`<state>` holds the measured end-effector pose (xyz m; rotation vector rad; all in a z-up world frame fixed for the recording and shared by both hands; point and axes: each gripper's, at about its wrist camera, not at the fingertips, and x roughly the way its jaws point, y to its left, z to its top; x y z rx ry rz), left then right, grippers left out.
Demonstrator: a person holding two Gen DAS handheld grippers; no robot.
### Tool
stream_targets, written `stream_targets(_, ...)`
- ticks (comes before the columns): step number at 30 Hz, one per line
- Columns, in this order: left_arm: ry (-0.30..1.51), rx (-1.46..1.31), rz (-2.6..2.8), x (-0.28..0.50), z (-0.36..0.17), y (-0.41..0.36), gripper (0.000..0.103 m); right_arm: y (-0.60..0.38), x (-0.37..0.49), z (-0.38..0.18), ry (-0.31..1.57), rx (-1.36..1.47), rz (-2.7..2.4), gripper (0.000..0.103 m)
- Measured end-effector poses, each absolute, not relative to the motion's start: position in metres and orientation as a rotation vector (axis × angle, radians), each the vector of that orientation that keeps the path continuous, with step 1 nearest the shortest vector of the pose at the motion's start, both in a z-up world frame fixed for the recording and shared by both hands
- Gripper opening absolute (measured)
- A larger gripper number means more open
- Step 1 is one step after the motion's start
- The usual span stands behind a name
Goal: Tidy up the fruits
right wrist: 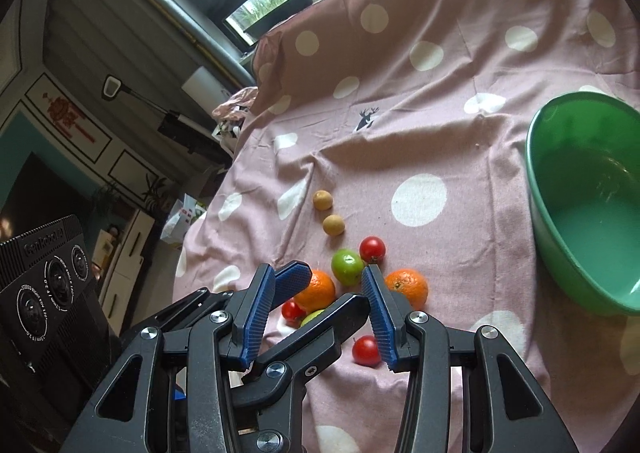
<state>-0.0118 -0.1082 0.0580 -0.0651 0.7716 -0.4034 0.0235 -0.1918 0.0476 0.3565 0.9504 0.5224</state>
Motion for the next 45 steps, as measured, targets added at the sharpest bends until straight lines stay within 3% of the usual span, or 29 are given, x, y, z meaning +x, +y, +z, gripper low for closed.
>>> stream_targets(23,0.674,0.052,-0.552,-0.005,0.085,-0.191,0.039,-0.278,0.006,0.077,0.78,0.439,0.404,0.048)
stream_targets(45,0.701,0.062,-0.698,0.015,0.069,-0.251,0.039,-0.342,0.005,0.068,0.771,0.502,0.25,0.048)
